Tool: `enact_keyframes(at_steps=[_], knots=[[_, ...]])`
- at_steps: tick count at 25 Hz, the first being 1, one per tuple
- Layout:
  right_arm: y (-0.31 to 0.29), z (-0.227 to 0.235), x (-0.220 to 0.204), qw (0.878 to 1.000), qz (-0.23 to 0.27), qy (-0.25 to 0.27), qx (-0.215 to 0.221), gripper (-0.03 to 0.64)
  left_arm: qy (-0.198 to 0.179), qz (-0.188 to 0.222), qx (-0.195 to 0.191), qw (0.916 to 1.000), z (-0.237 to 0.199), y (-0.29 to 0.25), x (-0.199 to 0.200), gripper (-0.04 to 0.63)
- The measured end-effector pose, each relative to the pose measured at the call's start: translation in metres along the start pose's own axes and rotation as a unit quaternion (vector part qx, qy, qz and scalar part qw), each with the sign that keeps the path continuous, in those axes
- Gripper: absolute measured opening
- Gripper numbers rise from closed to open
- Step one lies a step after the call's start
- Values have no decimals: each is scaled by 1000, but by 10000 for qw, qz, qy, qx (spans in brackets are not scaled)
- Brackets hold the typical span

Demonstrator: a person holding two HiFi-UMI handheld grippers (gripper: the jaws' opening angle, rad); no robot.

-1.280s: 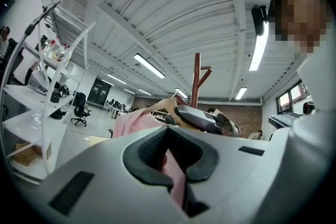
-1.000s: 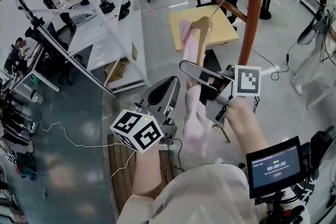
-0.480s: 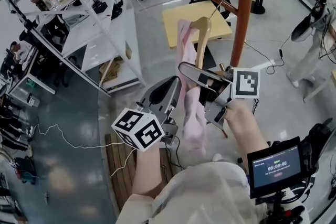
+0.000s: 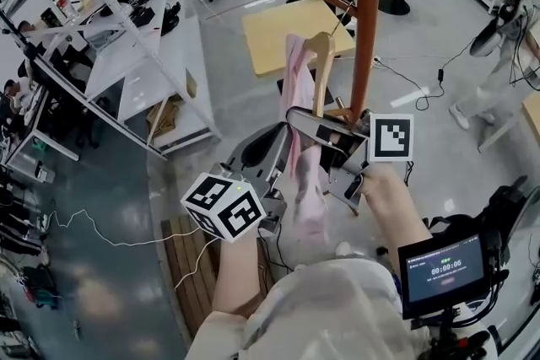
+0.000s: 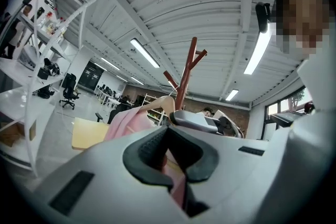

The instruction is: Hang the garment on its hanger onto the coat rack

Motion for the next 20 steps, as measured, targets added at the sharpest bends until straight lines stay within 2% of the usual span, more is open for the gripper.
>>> enact_keyframes(at_steps=[7,11,20], knots=[[13,14,2,9985,-133,417,-316,101,125,-192,-130,9997,-3,-12,-16,6],[25,28,3,9941,-287,791,-689,101,128,-421,-131,9989,-6,-17,-31,6],[50,42,12,9855,-408,1447,-788,101,243,-663,-385,9968,-5,-28,-49,6]])
Point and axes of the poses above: the fingertips, and each gripper's own axes: y backward along the fingers, z to its right, x out of its top, the point moved 5 cm from there along y, backward along the fingers, and after that the axes turned 15 degrees about z, right-handed, at the moved point
